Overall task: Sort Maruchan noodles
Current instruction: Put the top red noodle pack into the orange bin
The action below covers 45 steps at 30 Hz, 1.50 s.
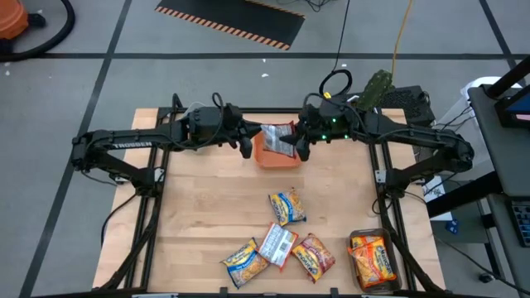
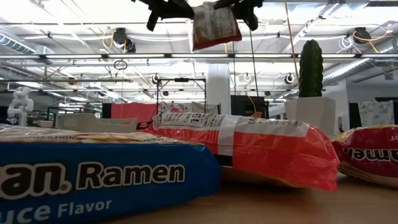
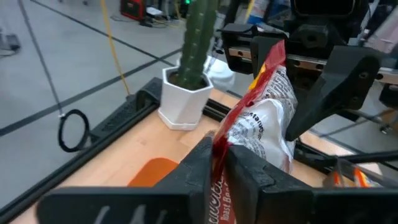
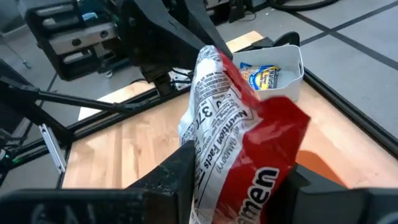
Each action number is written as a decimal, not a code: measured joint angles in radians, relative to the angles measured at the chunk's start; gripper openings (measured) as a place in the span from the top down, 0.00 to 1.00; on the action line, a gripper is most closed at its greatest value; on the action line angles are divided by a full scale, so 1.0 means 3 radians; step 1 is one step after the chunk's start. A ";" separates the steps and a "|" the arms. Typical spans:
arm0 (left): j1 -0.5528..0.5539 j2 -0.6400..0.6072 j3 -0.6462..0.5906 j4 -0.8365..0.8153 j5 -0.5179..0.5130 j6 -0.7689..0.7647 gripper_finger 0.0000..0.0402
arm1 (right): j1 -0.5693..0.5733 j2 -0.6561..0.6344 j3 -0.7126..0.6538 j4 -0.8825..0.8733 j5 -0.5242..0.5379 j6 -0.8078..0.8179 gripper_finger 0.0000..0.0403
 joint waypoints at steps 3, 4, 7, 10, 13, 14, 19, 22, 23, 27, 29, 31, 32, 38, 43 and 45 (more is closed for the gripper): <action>0.0000 0.0000 0.0000 -0.0022 -0.0166 -0.0053 0.83 | -0.0077 0.0000 0.0000 -0.0096 -0.0069 -0.0121 0.70; 0.0000 0.0000 0.0000 -0.0028 -0.0229 -0.0085 0.81 | -0.0099 0.0000 -0.0001 -0.0128 -0.0070 -0.0169 0.70; 0.0000 0.0000 0.0000 -0.0063 -0.0426 -0.0182 0.76 | -0.0158 0.0000 -0.0003 -0.0236 -0.0117 -0.0315 0.70; 0.0003 0.0000 0.0000 -0.0175 -0.0530 -0.0292 0.71 | -0.0205 0.0003 -0.0004 -0.0336 -0.0153 -0.0458 0.70; 0.0032 -0.0001 0.0000 -0.0445 -0.0577 -0.0481 0.69 | -0.0238 0.0003 -0.0005 -0.0433 -0.0137 -0.0617 0.70; 0.0048 -0.0001 0.0000 -0.0573 -0.0579 -0.0587 0.69 | -0.0250 0.0003 -0.0017 -0.0433 -0.0117 -0.0653 0.70; 0.0104 -0.0001 0.0000 -0.1229 -0.0450 -0.1171 0.69 | -0.0291 0.0003 -0.0112 -0.0425 0.0120 -0.0706 0.70; 0.0139 -0.0001 0.0000 -0.1591 -0.0224 -0.1337 0.69 | -0.0320 0.0001 -0.0244 -0.0377 0.0224 -0.0684 0.70; 0.0155 -0.0001 0.0000 -0.1691 -0.0159 -0.1345 0.69 | -0.0324 0.0001 -0.0295 -0.0374 0.0256 -0.0654 0.70; 0.0220 -0.0001 0.0000 -0.2059 0.0191 -0.1404 0.69 | -0.0324 0.0004 -0.0409 -0.0373 0.0378 -0.0442 0.70; 0.0251 -0.0001 0.0000 -0.2221 0.0470 -0.1327 0.69 | -0.0315 0.0004 -0.0409 -0.0321 0.0378 -0.0199 0.70; 0.0264 -0.0009 -0.0001 -0.2444 0.0588 -0.1245 0.69 | -0.0281 0.0004 -0.0409 -0.0176 0.0394 0.0013 0.70; 0.0264 -0.0011 -0.0001 -0.2541 0.0597 -0.1200 0.69 | -0.0256 0.0003 -0.0409 -0.0097 0.0425 0.0067 0.70; 0.0275 -0.0014 -0.0001 -0.2661 0.0610 -0.0822 0.69 | -0.0137 0.0083 -0.0409 0.0046 0.1021 0.0089 0.70; 0.0342 -0.0014 -0.0001 -0.2746 0.0792 -0.0722 0.69 | -0.0138 0.0226 -0.0409 0.0098 0.1184 0.0174 0.70; 0.0352 -0.0014 -0.0001 -0.2812 0.0815 -0.0808 0.69 | -0.0138 0.0305 -0.0409 0.0141 0.1189 0.0172 0.70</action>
